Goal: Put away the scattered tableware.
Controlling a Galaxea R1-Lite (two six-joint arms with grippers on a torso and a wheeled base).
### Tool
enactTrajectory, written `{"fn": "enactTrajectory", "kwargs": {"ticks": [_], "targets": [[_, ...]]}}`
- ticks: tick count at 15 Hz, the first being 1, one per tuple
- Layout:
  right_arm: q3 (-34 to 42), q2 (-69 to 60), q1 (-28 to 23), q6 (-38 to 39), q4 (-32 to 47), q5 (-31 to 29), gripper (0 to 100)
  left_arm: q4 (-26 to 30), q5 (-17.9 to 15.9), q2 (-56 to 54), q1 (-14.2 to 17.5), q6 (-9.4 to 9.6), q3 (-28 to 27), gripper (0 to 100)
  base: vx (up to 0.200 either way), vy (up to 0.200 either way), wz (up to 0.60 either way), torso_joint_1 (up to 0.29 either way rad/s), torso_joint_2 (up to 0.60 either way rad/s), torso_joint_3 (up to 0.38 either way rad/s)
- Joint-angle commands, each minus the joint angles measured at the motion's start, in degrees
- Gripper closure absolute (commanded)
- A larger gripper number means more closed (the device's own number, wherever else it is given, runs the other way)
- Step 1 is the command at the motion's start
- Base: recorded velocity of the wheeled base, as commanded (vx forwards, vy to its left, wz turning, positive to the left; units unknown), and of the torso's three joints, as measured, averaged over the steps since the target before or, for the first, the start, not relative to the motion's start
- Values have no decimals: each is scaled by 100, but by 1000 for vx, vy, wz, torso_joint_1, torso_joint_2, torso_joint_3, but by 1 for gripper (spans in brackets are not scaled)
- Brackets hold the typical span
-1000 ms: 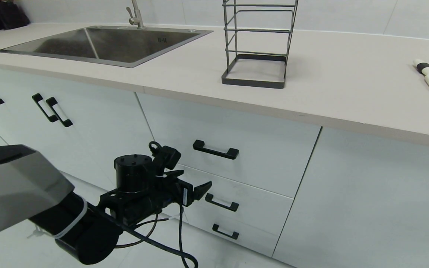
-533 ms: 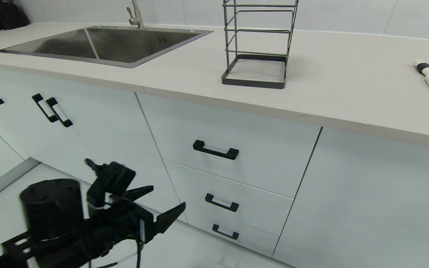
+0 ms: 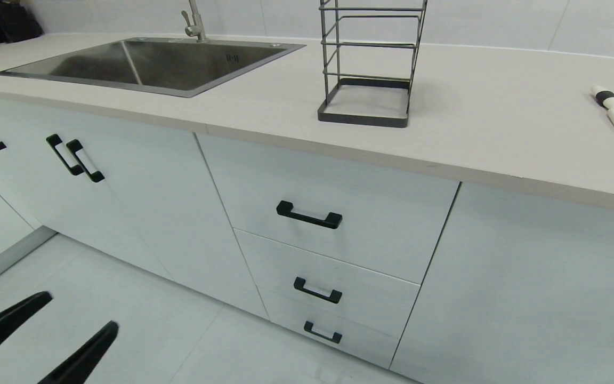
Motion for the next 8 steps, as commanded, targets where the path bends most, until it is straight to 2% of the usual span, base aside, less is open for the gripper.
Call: {"fn": "enactTrajectory", "kwargs": {"ticks": [1, 2, 3, 5, 6, 7, 8], "targets": [[0, 7, 1, 8, 9, -1, 0, 2160, -304, -3296, 1098, -112, 52, 0, 0, 0, -600, 2, -2, 7], [0, 7, 1, 61, 9, -1, 0, 2819, -348, -3841, 1151, -103, 131, 0, 0, 0, -600, 2, 7, -2], [0, 7, 1, 87, 1, -1, 0, 3575, -260, -4008, 1054, 81, 157, 0, 0, 0, -600, -2, -2, 7], [0, 7, 1, 87, 1, -1, 0, 4058, 276, -4008, 1046, 143, 157, 0, 0, 0, -600, -5, 0, 12], [0, 7, 1, 87, 1, -1, 0, 4093, 320, -4008, 1046, 161, 157, 0, 0, 0, -600, 2, -2, 2], [0, 7, 1, 79, 9, -1, 0, 4067, 460, -4008, 1046, 205, 157, 0, 0, 0, 0, 0, 0, 0], [0, 7, 1, 70, 9, -1, 0, 4128, 1041, -4008, 1046, 231, 157, 0, 0, 0, 0, 0, 0, 0]]}}
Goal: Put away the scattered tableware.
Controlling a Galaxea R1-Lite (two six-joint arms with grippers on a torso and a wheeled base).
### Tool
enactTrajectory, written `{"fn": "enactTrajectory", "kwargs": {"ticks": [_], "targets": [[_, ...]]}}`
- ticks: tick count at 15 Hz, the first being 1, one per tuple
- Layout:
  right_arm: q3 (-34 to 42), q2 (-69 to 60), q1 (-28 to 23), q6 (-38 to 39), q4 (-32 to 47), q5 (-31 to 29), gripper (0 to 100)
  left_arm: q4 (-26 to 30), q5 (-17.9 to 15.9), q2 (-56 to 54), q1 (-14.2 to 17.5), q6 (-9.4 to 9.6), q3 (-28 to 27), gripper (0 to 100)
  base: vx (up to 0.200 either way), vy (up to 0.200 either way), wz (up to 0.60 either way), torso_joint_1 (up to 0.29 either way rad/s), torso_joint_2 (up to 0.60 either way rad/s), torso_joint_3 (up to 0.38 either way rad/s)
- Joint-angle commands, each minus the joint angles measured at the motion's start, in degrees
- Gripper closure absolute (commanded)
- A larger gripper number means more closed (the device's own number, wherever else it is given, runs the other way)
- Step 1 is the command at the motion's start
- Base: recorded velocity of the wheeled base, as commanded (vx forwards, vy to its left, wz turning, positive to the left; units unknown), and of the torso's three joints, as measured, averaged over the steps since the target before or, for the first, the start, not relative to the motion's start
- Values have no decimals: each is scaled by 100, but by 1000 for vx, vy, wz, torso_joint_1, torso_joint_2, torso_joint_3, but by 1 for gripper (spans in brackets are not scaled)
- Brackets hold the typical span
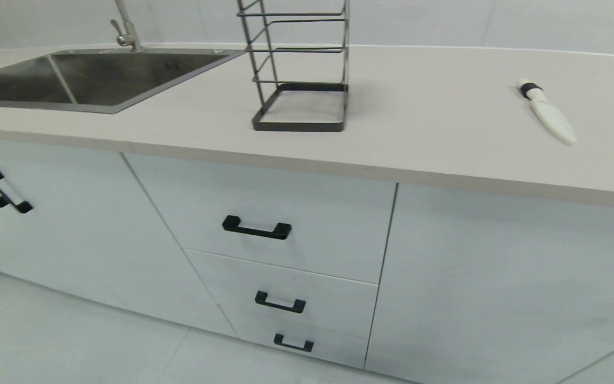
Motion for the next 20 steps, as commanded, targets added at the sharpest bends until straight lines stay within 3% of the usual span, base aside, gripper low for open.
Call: {"fn": "enactTrajectory", "kwargs": {"ticks": [1, 2, 7, 16, 20], "targets": [[0, 7, 1, -5, 2, -1, 0, 231, 584, -251, 29, -214, 10, 0, 0, 0, 0, 0, 0, 0], [0, 7, 1, -5, 2, -1, 0, 187, 540, -259, 29, -425, 10, 0, 0, 0, 0, 0, 0, 0], [0, 7, 1, -5, 2, -1, 0, 196, 435, -435, -59, -346, 10, 0, 0, 0, 0, 0, 0, 0], [0, 7, 1, -31, 11, 8, 0, 187, 435, -435, -59, -381, 10, 0, 0, 0, 0, 0, 0, 0], [0, 7, 1, -22, 11, -1, 0, 187, 435, -435, -59, -381, 10, 0, 0, 0, 0, 154, -110, -49]]}}
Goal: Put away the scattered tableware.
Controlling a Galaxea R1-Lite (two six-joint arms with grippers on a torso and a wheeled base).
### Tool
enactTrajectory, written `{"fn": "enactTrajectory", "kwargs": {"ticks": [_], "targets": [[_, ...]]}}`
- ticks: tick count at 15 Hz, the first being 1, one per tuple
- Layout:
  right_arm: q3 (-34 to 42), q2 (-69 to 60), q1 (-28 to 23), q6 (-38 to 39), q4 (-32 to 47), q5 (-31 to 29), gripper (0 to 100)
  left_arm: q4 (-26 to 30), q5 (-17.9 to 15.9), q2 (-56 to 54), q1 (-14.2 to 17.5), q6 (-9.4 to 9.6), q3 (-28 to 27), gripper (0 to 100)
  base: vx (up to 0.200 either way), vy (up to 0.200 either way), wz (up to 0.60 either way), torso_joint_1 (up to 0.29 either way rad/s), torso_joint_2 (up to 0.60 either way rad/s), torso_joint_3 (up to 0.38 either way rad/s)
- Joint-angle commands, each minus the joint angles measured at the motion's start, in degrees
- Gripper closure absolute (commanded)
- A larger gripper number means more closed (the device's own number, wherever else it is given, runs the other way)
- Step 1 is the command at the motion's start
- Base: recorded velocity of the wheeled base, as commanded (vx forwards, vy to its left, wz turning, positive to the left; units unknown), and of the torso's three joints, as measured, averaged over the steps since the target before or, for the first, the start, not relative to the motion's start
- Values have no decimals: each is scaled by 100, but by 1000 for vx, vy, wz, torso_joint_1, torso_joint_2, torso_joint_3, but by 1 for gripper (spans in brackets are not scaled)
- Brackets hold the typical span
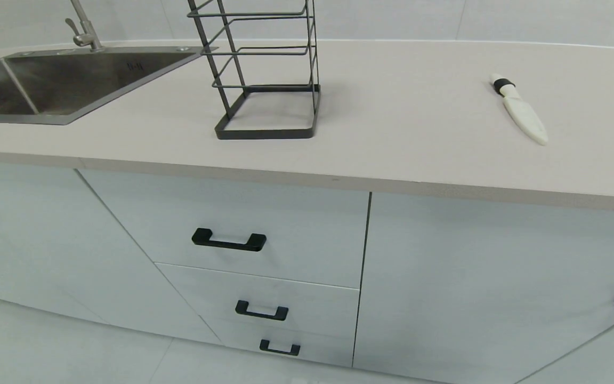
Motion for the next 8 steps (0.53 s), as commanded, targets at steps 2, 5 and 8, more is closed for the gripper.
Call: {"fn": "enactTrajectory", "kwargs": {"ticks": [2, 5, 8], "targets": [[0, 7, 1, 1, 0, -4, 0, 7, 2, 10, 2, 5, 2, 0, 0, 0, 0, 246, -122, -195], [0, 7, 1, 1, 0, -4, 0, -2, 2, 10, 2, 5, 2, 0, 0, 0, 0, 233, -616, -235], [0, 7, 1, 1, 0, -4, 0, 7, 11, 10, 2, 5, 2, 0, 0, 0, 0, 222, -559, -191]]}}
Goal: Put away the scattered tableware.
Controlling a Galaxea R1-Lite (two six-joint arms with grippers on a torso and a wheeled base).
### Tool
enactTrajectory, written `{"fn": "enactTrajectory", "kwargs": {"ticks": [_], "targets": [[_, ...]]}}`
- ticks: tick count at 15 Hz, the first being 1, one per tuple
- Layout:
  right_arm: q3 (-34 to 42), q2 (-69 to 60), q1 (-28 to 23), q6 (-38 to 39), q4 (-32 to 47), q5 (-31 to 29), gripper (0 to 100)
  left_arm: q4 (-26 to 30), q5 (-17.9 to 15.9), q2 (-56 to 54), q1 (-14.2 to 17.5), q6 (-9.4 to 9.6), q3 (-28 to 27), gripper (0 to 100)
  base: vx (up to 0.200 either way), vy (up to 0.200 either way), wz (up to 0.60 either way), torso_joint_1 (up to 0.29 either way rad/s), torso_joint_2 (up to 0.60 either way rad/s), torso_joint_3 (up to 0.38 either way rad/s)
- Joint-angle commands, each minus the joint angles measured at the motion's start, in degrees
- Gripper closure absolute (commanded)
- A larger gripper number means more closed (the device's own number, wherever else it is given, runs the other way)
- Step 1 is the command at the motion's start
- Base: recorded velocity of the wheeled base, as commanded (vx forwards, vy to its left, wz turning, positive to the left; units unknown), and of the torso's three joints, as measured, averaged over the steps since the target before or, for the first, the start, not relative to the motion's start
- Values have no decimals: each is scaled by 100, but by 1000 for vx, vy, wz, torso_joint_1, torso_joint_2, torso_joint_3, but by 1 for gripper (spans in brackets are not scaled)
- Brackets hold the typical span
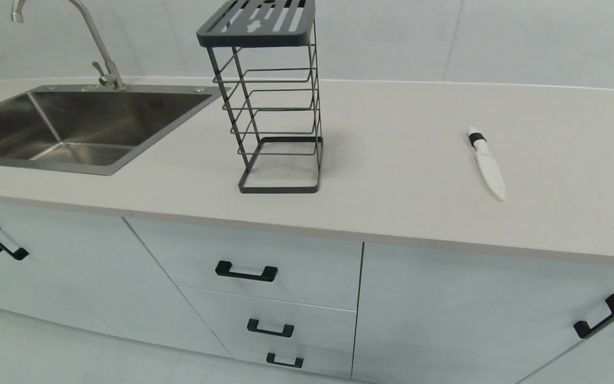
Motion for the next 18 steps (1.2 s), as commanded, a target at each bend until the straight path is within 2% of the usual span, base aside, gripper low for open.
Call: {"fn": "enactTrajectory", "kwargs": {"ticks": [1, 5, 9, 18], "targets": [[0, 7, 1, 0, 0, -1, 0, -1, 6, 10, 2, -2, 0, 0, 0, 0, 0, 246, -496, -212], [0, 7, 1, -9, 0, 8, 0, -1, 6, 10, 2, -2, 0, 0, 0, 0, 0, 144, -491, -215], [0, 7, 1, 0, 0, -1, 0, -1, 6, 10, 2, -2, 0, 0, 0, 0, 0, 361, -487, -239], [0, 7, 1, 9, 0, 8, 0, -1, 6, 10, 2, -2, 0, 0, 0, 0, 0, 283, -527, -258]]}}
